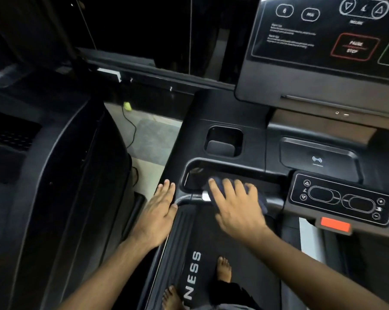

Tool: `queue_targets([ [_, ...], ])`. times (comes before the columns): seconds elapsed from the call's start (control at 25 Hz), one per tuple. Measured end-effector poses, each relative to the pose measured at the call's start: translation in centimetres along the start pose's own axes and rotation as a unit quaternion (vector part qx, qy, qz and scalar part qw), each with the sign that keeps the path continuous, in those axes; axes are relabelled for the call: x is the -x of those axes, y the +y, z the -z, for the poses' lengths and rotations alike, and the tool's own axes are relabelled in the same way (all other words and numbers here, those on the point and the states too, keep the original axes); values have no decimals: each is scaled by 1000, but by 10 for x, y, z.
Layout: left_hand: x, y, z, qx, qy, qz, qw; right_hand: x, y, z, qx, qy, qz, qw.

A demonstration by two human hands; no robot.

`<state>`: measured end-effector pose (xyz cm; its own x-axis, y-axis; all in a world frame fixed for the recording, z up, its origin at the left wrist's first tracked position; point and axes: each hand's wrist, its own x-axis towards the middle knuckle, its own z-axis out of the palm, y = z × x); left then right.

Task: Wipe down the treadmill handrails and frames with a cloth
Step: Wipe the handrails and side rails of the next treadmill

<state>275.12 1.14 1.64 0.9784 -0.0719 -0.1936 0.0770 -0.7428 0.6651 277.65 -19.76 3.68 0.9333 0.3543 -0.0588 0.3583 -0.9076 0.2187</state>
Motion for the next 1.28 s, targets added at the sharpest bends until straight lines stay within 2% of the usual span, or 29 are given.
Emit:
queue_targets([
  [0.08, 0, 3, -2, -16, 5, -1, 1000, 0, -15, -1, -29, 5, -32, 999],
  [0.2, 0, 7, 1, -9, -11, 5, 1000, 22, 14, -11, -12, 47, -1, 999],
  [0.32, 0, 8, -2, -26, -4, 3, 1000, 33, 37, -13, -25, 59, -113, 992],
  [0.36, 1, 9, -6, -33, 0, 3, 999, 36, 34, -16, -22, 67, -114, 991],
  [0.48, 1, 7, -7, -27, 3, 10, 1000, 55, 52, -28, 21, 108, -20, 994],
  [0.6, 0, 5, -7, -29, -4, 10, 1000, 51, 58, -28, 23, 113, -71, 991],
  [0.64, 0, 5, -7, -25, -4, 11, 1000, 44, 42, -28, 38, 104, -27, 993],
  [0.68, 1, 5, -6, -14, -5, 13, 1000, 43, 30, -35, 80, 114, 67, 988],
  [0.76, 0, 4, -2, 5, -17, 18, 1000, 45, 54, -47, 208, 118, 271, 932],
  [0.8, 0, 3, -1, 6, -23, 18, 1000, 48, 76, -43, 260, 110, 317, 906],
  [0.88, -1, 2, -1, 3, -22, 17, 1000, 47, 93, -35, 344, 80, 336, 873],
  [1.0, -1, 4, -5, -8, -10, 20, 1000, 29, 42, -41, 396, 39, 368, 840],
  [1.12, -2, 0, -7, -12, -9, 14, 1000, 18, 33, -39, 343, 58, 360, 866],
  [1.28, -1, -3, -11, -21, -2, 6, 1000, 12, 14, -31, 326, 32, 370, 869],
])
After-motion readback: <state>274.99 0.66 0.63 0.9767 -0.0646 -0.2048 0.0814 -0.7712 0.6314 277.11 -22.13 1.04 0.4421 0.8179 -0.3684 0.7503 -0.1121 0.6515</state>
